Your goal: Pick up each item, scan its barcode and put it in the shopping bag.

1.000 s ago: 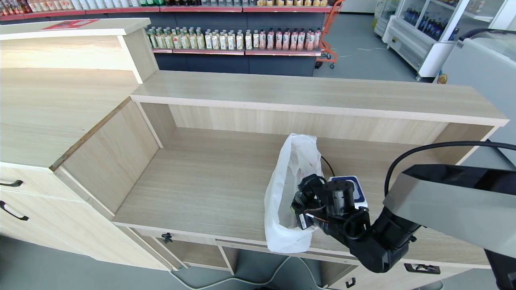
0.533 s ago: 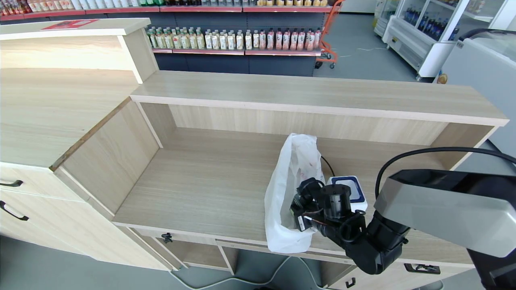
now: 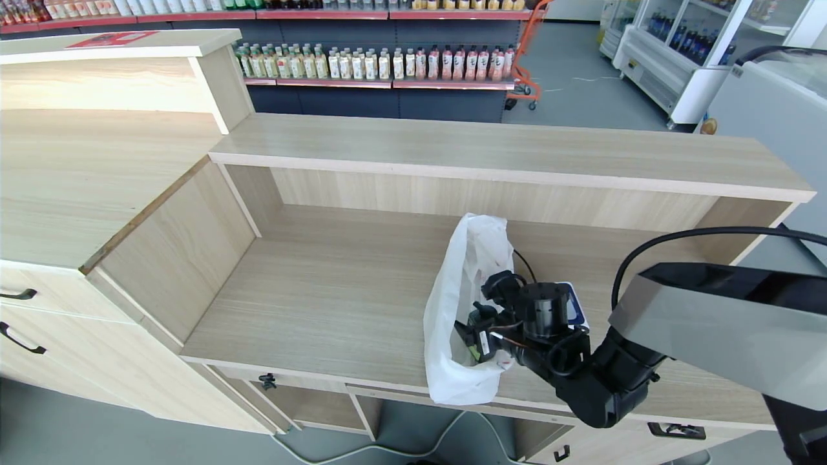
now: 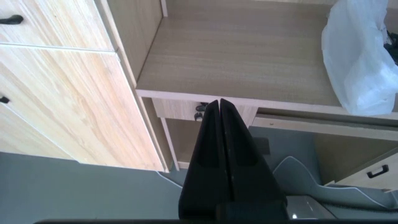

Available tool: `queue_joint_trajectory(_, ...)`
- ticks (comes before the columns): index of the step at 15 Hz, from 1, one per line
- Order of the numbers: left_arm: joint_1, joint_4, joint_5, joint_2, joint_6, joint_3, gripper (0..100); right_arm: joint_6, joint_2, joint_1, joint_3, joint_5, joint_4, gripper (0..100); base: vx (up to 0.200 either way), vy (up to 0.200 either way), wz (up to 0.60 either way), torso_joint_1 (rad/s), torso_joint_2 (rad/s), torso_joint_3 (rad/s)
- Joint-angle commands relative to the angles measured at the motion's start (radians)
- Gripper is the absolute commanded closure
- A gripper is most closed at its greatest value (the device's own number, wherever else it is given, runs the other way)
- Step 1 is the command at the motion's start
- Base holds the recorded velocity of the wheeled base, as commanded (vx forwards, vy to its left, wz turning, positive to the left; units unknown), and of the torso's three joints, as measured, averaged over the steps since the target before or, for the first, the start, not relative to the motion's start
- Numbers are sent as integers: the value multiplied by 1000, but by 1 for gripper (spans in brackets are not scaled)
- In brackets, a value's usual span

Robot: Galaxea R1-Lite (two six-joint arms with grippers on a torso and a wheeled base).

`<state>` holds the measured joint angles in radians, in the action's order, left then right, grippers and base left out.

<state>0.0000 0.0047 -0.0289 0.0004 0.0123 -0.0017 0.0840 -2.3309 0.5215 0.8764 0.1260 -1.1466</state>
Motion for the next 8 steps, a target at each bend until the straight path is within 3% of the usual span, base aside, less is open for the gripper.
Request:
queue_joint_trajectory(1,0,0,0,0,0,0,100,-21,85,-14,4,0,10,0,0,0,0,0,0,0)
queue_joint_trajectory(3,0,0,0,0,0,0,100,-30,146,-21,-11,0,10,0,0,0,0,0,0,0)
queue_joint_trajectory(8,0,0,0,1,0,0,100,-63,475,-81,-267,-6,94,0,0,0,0,0,0,0)
